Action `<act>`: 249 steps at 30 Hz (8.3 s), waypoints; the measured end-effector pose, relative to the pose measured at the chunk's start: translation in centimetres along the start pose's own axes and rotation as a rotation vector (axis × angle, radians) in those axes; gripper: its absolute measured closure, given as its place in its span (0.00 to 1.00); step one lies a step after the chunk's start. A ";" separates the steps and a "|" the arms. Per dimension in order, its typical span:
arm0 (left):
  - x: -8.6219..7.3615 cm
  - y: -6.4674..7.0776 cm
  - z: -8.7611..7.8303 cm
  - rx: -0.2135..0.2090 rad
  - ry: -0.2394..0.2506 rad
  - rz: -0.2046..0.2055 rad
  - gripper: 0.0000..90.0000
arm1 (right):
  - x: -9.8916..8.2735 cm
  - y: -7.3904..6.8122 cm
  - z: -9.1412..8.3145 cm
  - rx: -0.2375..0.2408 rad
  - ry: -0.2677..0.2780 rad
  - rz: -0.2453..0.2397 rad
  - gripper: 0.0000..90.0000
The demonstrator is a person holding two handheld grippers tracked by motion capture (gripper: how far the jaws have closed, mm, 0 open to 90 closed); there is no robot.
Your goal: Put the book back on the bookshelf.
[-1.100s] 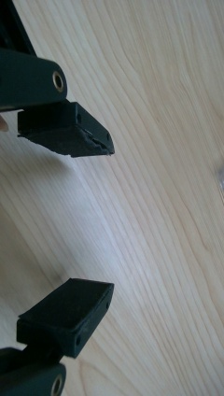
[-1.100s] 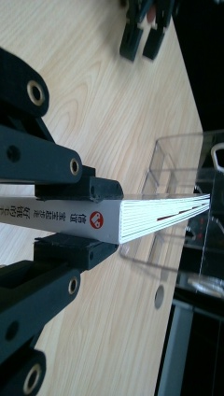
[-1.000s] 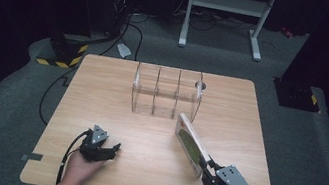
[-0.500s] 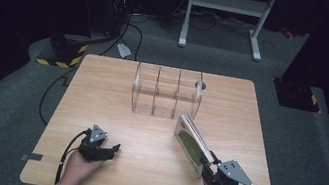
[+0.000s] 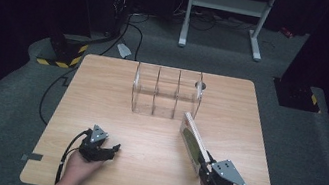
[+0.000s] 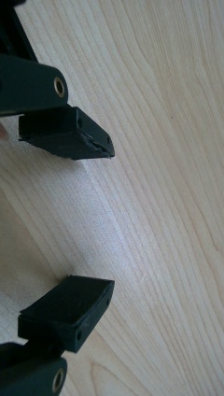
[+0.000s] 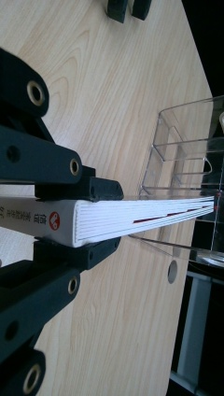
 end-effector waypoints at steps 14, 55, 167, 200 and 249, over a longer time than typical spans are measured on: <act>0.0 0.1 0.0 -0.010 0.003 0.009 0.34 | 3.7 -0.5 0.9 -0.039 0.068 0.003 0.84; 0.1 0.2 -0.1 -0.026 0.021 0.004 0.35 | 9.4 -0.2 8.8 -0.106 0.097 0.033 0.84; -0.1 0.1 -0.2 -0.008 0.004 0.002 0.35 | 5.5 0.4 12.4 -0.164 0.067 0.103 0.84; -0.1 0.1 -0.3 -0.023 0.013 0.001 0.36 | 7.4 0.0 13.5 -0.262 0.131 0.078 0.84; -0.2 0.2 -0.2 -0.001 0.001 0.003 0.36 | 2.2 0.2 11.2 -0.076 0.035 0.129 0.80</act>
Point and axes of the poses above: each handheld gripper's, and its own axes: z roughly forward along the jaws, x roughly out of its top, y roughly to its right, the point moved 6 cm from there along z, roughly forward along the jaws, and after that the axes turned 7 degrees about z, right-handed, at the moved point
